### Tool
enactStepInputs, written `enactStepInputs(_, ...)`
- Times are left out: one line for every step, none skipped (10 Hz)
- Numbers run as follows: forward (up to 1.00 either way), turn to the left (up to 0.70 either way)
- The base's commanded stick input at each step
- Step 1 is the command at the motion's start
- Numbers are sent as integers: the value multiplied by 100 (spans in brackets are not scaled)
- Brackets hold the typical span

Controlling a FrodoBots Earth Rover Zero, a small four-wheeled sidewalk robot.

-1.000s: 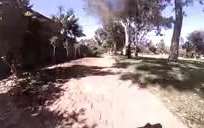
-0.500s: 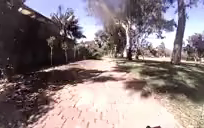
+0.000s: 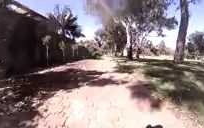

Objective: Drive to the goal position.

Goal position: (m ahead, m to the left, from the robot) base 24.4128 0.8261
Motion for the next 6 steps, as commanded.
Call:
enactStepInputs(70,0)
enactStepInputs(70,0)
enactStepInputs(70,0)
enactStepInputs(70,0)
enactStepInputs(70,0)
enactStepInputs(70,0)
